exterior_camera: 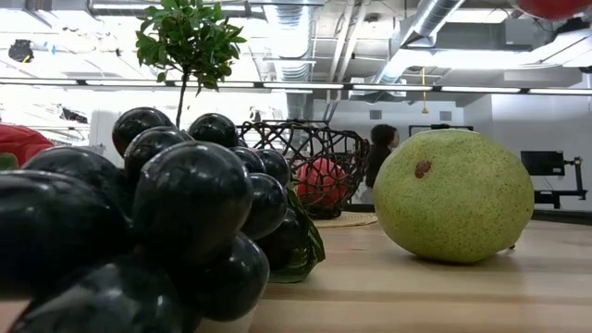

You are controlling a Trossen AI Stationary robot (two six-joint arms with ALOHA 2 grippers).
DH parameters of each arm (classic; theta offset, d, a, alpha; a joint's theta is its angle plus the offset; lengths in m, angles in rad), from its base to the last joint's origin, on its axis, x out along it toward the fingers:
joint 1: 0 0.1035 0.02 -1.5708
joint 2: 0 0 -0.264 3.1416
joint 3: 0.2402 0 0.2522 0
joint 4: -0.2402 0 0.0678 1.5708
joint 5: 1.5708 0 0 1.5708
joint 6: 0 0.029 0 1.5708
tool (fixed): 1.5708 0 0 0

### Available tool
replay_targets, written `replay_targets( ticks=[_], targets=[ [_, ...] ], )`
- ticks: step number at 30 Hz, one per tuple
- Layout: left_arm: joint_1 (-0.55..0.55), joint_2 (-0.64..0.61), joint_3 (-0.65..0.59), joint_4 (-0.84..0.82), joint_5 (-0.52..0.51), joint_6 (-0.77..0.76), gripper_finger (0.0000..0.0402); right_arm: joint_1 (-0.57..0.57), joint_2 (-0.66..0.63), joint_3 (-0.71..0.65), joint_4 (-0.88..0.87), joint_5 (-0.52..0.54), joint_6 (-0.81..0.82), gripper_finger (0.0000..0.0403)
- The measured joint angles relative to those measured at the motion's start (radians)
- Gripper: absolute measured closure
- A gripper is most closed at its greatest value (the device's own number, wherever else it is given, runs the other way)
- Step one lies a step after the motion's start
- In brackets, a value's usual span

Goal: Build produce basket
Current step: Put the right red bell pepper into the basket

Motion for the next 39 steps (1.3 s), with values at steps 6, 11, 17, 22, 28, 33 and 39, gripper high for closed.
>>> replay_targets(
  ticks=[6,11,17,22,28,33,39],
  targets=[
    [0.14,-0.014,-0.245,0.504,0.294,-0.066,0.0021,-0.166,-0.034,0.0,0.269,0.05,-0.466,0.0139],
    [0.197,0.015,-0.344,0.676,0.325,-0.038,0.0021,-0.279,-0.034,0.0,0.552,0.035,-0.839,0.0138],
    [0.215,0.055,-0.364,0.802,0.382,-0.024,0.0021,-0.386,-0.034,0.0,0.864,-0.094,-1.187,0.0138],
    [0.219,0.1,-0.364,0.889,0.406,-0.01,0.0021,-0.449,-0.024,0.001,1.062,-0.2,-1.386,0.0138],
    [0.228,0.166,-0.354,1.011,0.448,0.022,0.0021,-0.524,-0.024,0.0,1.132,-0.314,-1.443,0.0138],
    [0.247,0.189,-0.356,1.019,0.401,0.058,0.0021,-0.572,-0.025,0.0,1.152,-0.393,-1.45,0.0138],
    [0.279,0.186,-0.354,1.08,0.374,0.087,0.0021,-0.616,-0.007,0.0,1.171,-0.45,-1.452,0.0138]
  ],
)
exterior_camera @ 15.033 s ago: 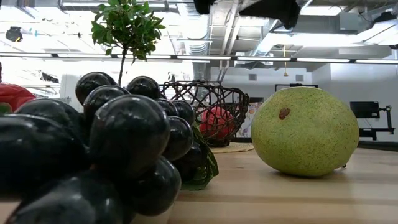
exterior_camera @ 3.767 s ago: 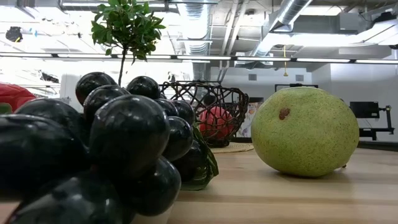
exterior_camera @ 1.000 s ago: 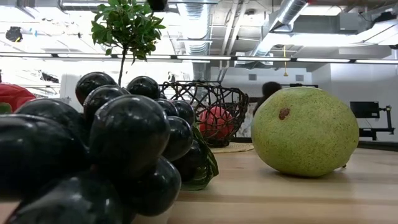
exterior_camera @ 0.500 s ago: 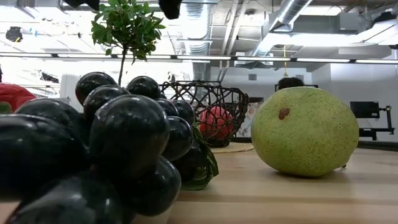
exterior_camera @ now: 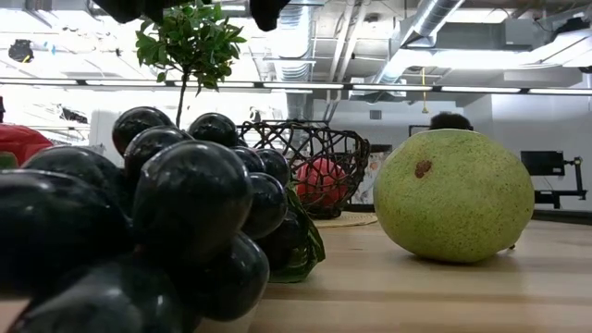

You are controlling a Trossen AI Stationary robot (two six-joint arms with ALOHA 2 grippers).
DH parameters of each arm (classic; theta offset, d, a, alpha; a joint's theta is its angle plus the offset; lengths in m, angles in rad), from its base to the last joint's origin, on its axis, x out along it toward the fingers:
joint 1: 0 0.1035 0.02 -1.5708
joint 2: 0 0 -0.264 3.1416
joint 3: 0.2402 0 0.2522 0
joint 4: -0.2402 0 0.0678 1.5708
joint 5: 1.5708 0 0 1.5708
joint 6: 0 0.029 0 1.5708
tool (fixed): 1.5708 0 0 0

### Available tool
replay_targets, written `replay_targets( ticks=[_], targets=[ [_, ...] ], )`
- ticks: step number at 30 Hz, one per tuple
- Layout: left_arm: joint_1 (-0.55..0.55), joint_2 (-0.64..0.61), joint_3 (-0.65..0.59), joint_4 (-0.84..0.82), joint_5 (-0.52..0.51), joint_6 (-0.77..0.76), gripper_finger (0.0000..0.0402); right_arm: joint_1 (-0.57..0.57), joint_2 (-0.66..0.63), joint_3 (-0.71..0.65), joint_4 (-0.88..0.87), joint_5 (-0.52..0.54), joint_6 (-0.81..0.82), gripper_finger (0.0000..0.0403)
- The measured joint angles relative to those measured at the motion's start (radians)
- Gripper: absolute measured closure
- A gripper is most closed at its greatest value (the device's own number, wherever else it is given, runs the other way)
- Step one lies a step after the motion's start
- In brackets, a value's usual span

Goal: Build produce basket
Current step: Put the right red bell pepper into the basket

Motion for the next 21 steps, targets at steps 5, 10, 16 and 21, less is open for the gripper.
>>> replay_targets(
  ticks=[5,10,16,21],
  targets=[
    [0.007,-0.001,0.011,-0.002,0.021,0.002,0.0021,-0.03,0.046,0.002,0.04,-0.033,-0.024,0.0138],
    [0.006,-0.001,0.011,-0.031,0.025,-0.002,0.0021,-0.048,0.077,-0.003,0.088,-0.059,-0.05,0.0138],
    [0.005,0.0,0.011,-0.012,0.025,-0.003,0.0021,-0.067,0.081,-0.001,0.115,-0.113,-0.069,0.0138],
    [0.005,0.0,0.011,-0.009,0.028,-0.016,0.0021,-0.08,0.081,-0.001,0.123,-0.146,-0.068,0.0138]
  ],
)
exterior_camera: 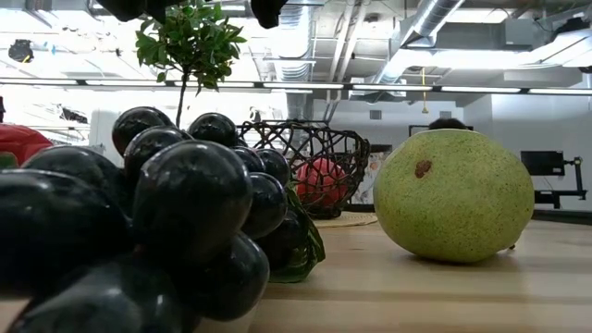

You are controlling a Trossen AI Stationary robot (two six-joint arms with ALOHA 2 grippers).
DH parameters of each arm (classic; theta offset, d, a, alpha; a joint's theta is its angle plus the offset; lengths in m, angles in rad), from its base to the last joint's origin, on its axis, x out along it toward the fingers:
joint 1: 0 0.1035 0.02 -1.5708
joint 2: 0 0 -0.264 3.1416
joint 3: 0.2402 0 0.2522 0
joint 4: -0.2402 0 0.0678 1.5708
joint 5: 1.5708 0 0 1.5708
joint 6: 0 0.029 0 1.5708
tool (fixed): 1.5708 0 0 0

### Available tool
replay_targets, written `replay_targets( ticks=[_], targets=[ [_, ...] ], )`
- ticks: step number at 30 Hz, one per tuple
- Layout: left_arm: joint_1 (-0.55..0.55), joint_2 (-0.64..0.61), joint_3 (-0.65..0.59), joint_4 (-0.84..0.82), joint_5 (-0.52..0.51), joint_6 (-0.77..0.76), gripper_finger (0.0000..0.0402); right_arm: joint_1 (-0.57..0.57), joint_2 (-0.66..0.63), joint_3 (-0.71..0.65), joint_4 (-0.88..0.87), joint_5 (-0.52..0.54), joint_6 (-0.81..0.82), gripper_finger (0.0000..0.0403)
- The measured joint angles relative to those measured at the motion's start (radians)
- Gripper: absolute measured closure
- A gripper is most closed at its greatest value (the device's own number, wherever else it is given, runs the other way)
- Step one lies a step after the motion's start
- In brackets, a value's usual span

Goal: Build produce basket
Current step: Put the right red bell pepper into the basket

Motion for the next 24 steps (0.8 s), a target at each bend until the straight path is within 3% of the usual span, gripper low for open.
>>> replay_targets(
  ticks=[8,24],
  targets=[
    [0.0,0.023,0.001,0.013,-0.019,0.002,0.0023,-0.008,0.0,0.0,-0.004,-0.012,0.001,0.0138],
    [0.0,0.029,0.002,0.04,-0.064,-0.011,0.0074,-0.04,0.0,0.001,-0.031,-0.051,0.029,0.0137]
  ],
)
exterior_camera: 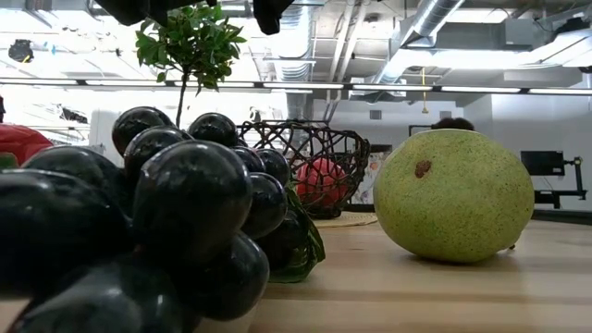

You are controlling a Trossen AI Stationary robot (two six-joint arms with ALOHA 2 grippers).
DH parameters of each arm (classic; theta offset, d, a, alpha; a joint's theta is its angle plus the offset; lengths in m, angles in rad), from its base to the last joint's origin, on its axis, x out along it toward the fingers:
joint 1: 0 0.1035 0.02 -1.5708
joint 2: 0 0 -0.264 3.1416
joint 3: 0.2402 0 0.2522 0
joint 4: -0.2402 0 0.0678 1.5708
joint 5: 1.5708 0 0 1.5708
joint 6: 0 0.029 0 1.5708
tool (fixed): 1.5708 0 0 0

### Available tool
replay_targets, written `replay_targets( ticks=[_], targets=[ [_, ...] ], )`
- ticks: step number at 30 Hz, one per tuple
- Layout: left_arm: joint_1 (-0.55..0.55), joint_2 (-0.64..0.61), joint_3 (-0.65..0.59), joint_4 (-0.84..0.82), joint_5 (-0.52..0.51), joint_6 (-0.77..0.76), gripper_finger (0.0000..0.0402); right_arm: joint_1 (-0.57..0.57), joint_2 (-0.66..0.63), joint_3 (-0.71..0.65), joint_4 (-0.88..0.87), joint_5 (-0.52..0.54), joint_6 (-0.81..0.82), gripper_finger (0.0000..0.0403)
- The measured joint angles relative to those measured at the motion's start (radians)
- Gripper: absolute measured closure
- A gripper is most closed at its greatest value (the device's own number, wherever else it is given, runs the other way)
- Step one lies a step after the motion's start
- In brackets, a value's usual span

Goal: Build produce basket
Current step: Put the right red bell pepper into the basket

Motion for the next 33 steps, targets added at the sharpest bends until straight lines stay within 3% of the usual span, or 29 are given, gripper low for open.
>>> replay_targets(
  ticks=[17,27,33],
  targets=[
    [0.0,0.0,-0.002,0.007,-0.023,-0.003,0.0099,-0.019,-0.002,0.001,-0.011,-0.017,0.0,0.0136],
    [-0.001,0.001,-0.002,-0.019,-0.064,-0.009,0.01,-0.013,-0.002,0.003,-0.115,-0.015,0.047,0.0057],
    [-0.001,-0.002,0.001,-0.004,-0.075,0.003,0.01,-0.011,-0.001,-0.001,-0.165,-0.013,0.08,0.0043]
  ],
)
